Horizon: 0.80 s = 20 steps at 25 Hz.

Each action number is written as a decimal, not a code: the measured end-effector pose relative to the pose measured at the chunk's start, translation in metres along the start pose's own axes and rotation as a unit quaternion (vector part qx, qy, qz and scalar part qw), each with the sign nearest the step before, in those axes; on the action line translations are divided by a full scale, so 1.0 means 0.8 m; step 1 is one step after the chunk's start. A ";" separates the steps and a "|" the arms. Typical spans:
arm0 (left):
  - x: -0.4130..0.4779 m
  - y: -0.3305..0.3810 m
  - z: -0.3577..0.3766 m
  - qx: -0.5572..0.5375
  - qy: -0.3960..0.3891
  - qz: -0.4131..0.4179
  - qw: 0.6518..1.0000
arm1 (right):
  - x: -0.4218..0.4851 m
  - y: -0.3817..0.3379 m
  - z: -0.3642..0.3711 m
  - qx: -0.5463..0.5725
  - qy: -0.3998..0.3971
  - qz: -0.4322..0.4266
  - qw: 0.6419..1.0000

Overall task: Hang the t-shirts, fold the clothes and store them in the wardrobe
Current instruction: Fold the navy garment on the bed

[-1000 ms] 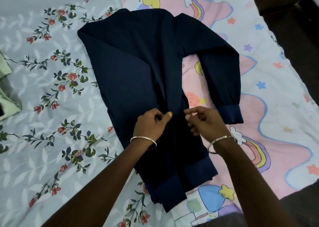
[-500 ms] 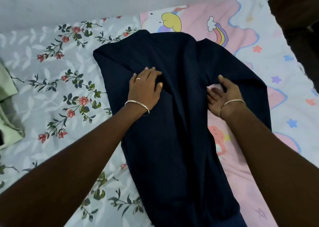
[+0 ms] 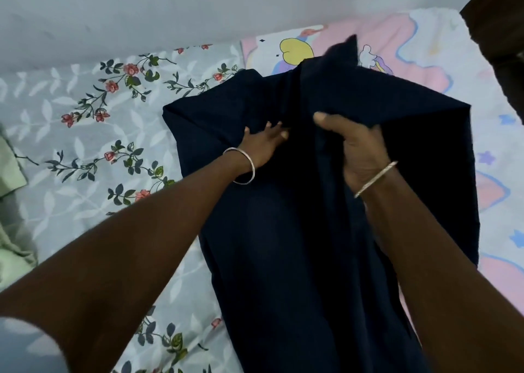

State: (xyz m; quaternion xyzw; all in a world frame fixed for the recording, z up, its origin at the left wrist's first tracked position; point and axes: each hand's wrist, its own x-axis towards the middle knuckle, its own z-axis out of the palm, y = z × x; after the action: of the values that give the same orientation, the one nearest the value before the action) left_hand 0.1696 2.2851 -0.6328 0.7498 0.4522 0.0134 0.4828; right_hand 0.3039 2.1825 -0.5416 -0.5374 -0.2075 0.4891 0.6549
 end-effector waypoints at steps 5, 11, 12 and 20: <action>-0.018 -0.028 -0.087 -0.563 0.122 -0.117 0.809 | -0.024 0.062 0.068 -0.603 -0.234 0.027 0.762; -0.029 -0.039 -0.118 -0.347 0.087 -0.136 0.924 | -0.052 0.136 0.088 -0.683 -0.308 0.105 0.654; -0.022 -0.041 -0.114 -0.286 0.110 -0.119 0.944 | -0.059 0.136 0.089 -0.717 -0.273 0.049 0.640; -0.025 -0.029 -0.066 -0.013 0.443 -0.048 0.895 | -0.119 0.030 0.040 -0.535 -0.151 -0.044 0.830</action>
State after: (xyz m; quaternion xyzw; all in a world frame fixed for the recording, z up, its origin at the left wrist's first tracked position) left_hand 0.1183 2.3117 -0.6131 0.6372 0.6544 0.3270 0.2425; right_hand 0.2266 2.1148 -0.5280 -0.7136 -0.5562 0.3471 0.2468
